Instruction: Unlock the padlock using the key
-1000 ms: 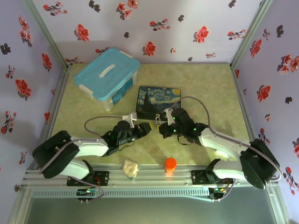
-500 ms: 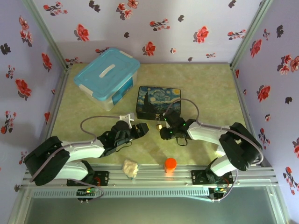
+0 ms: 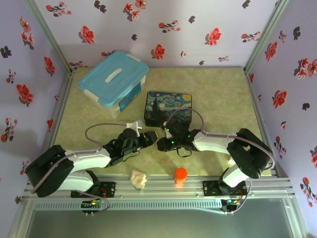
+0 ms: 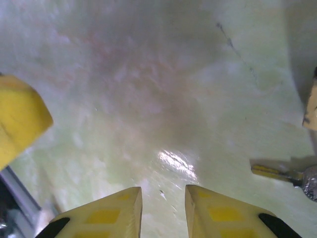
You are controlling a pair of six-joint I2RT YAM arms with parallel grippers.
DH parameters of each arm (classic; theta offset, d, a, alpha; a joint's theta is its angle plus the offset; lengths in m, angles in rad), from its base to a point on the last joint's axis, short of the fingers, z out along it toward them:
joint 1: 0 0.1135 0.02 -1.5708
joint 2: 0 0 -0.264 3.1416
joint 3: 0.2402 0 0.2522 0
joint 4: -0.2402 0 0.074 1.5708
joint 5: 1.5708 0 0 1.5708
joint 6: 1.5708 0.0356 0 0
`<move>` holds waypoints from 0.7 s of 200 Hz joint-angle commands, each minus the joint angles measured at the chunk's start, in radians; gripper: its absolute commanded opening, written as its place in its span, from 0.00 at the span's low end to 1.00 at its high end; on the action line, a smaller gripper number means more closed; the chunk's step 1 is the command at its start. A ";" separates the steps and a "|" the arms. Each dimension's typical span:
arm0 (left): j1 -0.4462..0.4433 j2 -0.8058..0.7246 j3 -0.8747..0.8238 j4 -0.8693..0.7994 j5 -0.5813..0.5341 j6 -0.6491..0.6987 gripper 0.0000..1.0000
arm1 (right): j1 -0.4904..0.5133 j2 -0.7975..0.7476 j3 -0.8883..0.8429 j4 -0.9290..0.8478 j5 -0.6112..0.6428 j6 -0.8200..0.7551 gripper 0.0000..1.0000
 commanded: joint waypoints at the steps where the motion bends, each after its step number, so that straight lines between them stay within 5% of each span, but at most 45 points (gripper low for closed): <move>1: -0.005 -0.062 -0.019 -0.042 -0.051 0.026 0.54 | -0.029 -0.058 0.024 -0.013 0.003 0.001 0.29; 41: -0.003 -0.145 -0.020 -0.148 -0.110 0.068 0.54 | -0.049 -0.056 0.099 -0.268 0.254 -0.241 0.31; 140: -0.002 -0.090 0.002 -0.137 -0.105 0.069 0.54 | -0.069 0.083 0.067 -0.131 0.141 -0.206 0.38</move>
